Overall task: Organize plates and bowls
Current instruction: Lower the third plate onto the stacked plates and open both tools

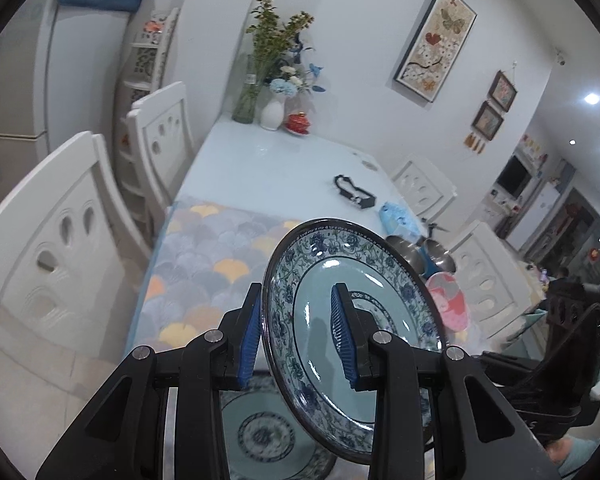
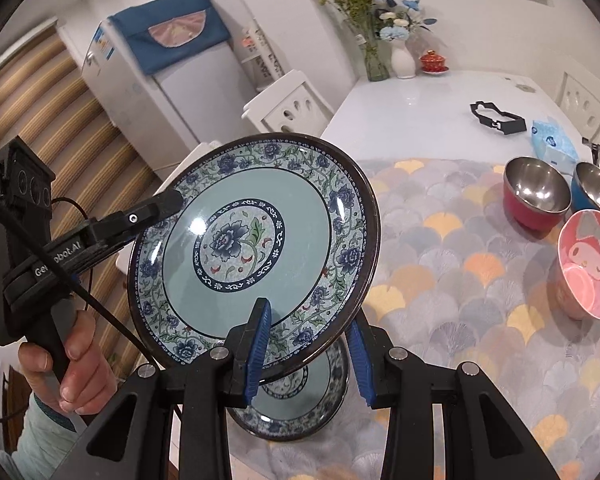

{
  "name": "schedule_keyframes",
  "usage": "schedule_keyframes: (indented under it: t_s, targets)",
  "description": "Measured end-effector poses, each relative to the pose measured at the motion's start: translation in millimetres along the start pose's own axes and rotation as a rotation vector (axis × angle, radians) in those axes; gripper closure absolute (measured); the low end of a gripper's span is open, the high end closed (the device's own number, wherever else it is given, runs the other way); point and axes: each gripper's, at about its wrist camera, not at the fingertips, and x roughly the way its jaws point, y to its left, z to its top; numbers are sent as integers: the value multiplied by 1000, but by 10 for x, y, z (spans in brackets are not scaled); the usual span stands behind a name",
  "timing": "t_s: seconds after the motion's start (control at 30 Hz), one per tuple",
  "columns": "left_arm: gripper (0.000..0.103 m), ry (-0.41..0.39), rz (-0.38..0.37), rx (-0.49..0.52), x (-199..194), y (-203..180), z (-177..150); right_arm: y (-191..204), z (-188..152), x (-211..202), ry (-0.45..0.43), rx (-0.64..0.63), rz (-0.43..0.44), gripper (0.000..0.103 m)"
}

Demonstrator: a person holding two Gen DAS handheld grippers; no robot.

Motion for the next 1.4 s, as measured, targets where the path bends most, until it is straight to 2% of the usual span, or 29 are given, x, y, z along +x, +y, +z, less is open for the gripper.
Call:
schedule_keyframes:
  t_s: [0.17,0.37,0.8,1.03,1.4]
  targets:
    - [73,30,51,13,-45,34,-248,54,-149,89,46,-28,3,66]
    - [73,127,99,0,54,136,-633,9,-372,275,139,-61,0,65]
    - [74,293,151,-119,211,460,-1352,-36,-830,784,366,-119,17,65]
    - [74,324,166,-161,252,569,-1496,-34,-949,974,443,-108,30,65]
    - [74,321,168,-163,357,606,-1442,-66,-877,1107,459,-73,12,65]
